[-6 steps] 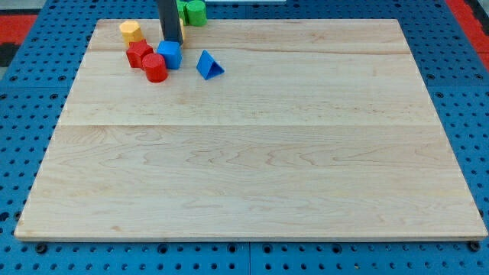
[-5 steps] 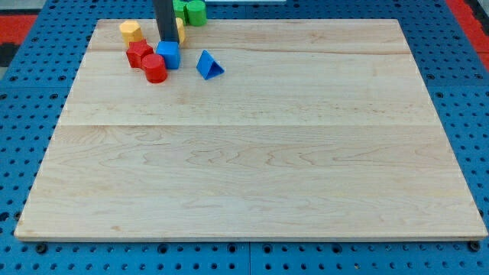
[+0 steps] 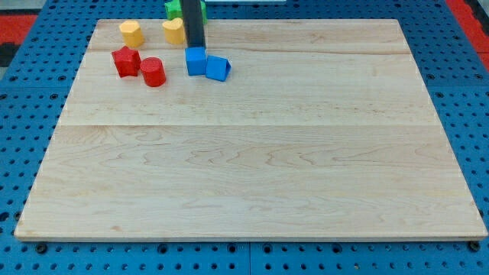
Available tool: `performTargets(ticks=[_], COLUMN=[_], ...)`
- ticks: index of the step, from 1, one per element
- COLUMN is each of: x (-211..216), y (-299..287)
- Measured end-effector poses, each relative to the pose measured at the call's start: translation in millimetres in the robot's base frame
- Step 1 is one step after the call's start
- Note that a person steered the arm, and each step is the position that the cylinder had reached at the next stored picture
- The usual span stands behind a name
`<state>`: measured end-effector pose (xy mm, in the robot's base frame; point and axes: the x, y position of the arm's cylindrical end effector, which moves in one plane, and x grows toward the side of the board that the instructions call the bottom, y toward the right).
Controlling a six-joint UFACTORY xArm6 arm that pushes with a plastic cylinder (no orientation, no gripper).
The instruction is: Move the blue blocks towards the right side
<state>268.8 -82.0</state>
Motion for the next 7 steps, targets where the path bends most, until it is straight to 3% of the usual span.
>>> performTargets(ticks=[2,4,7], x=[1.1,2.3,2.7], y=[-60.7,9.3,15.1])
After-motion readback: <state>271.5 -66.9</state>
